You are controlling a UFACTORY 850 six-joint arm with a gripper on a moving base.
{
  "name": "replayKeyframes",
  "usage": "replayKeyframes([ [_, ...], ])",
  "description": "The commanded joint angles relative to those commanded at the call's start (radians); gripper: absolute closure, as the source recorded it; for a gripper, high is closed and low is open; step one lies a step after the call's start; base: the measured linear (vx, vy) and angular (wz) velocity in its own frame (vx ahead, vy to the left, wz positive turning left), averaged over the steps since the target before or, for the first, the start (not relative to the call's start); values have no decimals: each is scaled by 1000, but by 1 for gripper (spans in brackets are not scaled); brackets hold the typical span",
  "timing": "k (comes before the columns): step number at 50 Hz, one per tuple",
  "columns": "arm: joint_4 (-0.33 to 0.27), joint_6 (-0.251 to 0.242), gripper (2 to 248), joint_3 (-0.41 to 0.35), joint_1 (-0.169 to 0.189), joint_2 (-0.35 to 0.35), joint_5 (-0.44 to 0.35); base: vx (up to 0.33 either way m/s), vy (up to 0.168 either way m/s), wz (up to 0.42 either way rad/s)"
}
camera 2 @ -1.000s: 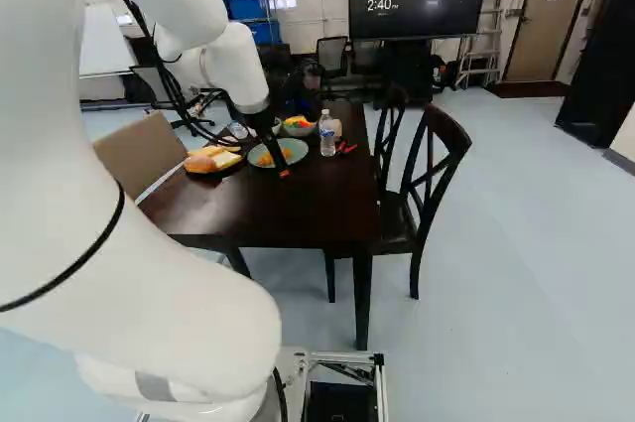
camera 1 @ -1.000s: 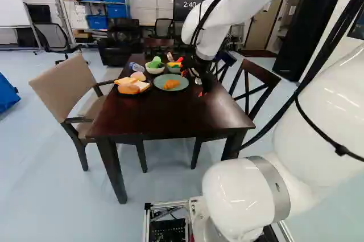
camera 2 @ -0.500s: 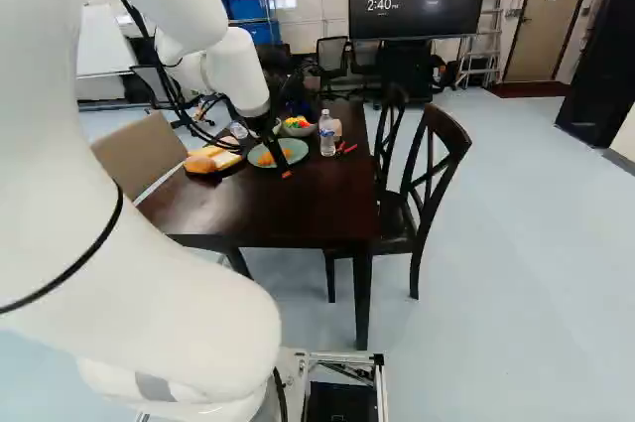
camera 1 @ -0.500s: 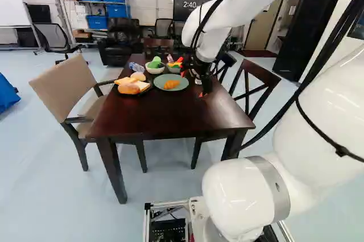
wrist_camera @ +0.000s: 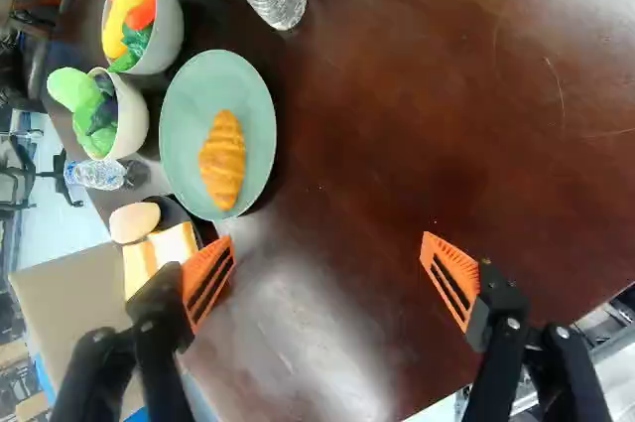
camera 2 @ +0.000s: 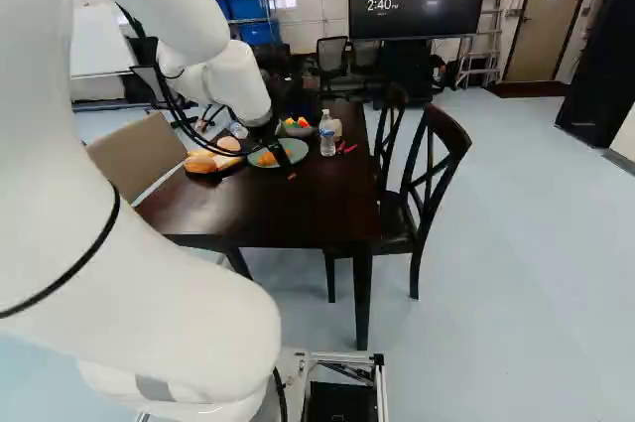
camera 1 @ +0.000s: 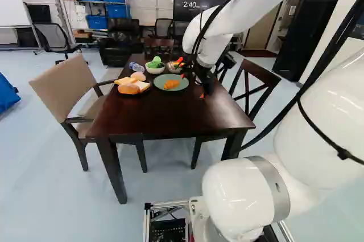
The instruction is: Move the croissant to the empty plate
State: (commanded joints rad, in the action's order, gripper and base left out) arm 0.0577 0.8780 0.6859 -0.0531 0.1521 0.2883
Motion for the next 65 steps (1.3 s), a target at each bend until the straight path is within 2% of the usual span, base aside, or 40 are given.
replayKeyframes([
  [30,-12,-186,3,-127,11,27,-246,0,0,0],
  [65,-32,-484,3,-330,29,70,-639,0,0,0],
])
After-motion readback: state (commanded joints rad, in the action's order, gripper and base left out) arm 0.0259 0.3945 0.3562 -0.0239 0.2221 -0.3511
